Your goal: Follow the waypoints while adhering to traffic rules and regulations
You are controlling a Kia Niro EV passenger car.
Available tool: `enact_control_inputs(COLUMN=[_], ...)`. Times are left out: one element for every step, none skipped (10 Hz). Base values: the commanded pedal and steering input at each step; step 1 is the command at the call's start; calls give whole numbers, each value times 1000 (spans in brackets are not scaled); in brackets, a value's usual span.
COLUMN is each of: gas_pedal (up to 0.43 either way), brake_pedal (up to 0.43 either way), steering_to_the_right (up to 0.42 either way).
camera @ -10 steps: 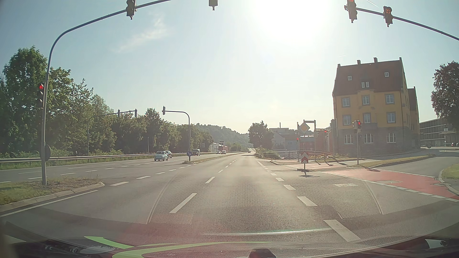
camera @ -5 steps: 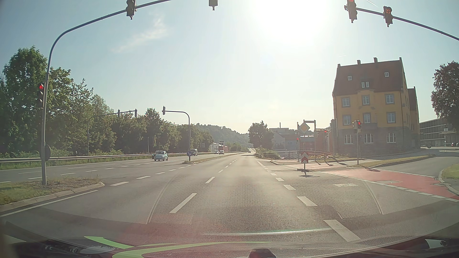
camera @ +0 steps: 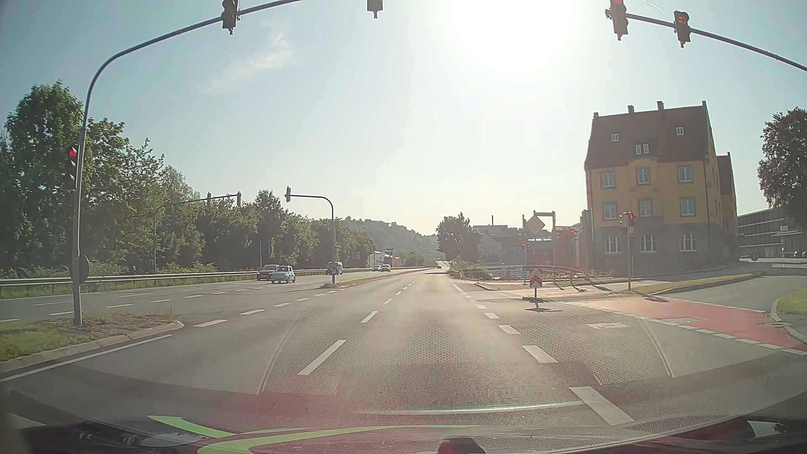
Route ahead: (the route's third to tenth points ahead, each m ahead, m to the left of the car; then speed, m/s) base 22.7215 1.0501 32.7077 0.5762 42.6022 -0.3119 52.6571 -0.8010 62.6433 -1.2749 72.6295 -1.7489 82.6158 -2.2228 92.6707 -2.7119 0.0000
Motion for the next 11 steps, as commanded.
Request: enact_control_inputs(gas_pedal=[0,0,0,0,0,0,0,0,0,0,0], brake_pedal=[268,268,268,268,268,268,268,268,268,268,268], steering_to_the_right=[6,5,5,5,5,5,6,5,5,5,5])
